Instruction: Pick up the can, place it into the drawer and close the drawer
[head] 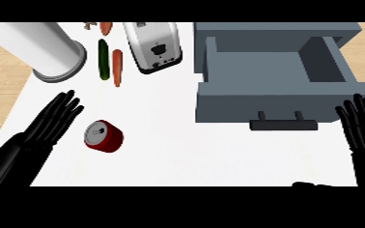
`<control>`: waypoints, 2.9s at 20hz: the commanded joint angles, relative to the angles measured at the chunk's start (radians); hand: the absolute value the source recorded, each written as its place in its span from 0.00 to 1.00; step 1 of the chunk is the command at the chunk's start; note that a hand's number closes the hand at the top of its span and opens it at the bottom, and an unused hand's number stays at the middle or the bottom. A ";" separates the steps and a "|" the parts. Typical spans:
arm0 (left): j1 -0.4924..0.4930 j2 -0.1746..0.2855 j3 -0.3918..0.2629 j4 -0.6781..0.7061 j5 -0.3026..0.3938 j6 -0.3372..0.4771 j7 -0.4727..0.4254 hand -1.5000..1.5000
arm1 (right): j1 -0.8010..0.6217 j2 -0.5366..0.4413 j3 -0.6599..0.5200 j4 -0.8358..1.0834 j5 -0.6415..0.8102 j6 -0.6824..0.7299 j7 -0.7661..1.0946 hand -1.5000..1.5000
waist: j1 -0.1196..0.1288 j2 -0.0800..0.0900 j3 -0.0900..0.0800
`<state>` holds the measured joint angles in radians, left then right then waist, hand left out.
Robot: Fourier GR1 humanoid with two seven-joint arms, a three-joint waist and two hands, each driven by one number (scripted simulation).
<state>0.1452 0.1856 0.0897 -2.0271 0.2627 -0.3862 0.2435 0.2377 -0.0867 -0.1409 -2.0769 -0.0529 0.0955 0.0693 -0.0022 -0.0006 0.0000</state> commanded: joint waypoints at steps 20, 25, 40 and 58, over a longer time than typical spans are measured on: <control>-0.097 -0.035 0.056 0.449 -0.219 -0.036 -0.330 0.00 | 0.016 0.028 -0.041 -0.009 0.019 0.066 -0.010 0.00 | -0.001 0.000 0.000; -0.071 0.005 0.100 0.581 -0.242 -0.083 -0.483 0.00 | 0.010 0.012 -0.082 0.009 -0.028 0.093 -0.009 0.00 | -0.001 0.000 0.000; -0.118 0.012 0.086 0.809 -0.362 -0.040 -0.674 0.00 | 0.058 0.066 -0.090 0.053 0.013 0.123 -0.150 0.00 | 0.000 0.000 0.000; -0.284 0.068 0.123 1.120 -0.362 -0.049 -0.780 0.00 | 0.011 0.064 -0.085 -0.070 0.002 0.098 0.040 0.00 | -0.001 0.000 0.000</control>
<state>-0.1237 0.2489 0.2148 -0.9143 -0.1089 -0.4254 -0.5405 0.2575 -0.0267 -0.2319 -2.0824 -0.0442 0.2036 0.0382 -0.0042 0.0000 0.0001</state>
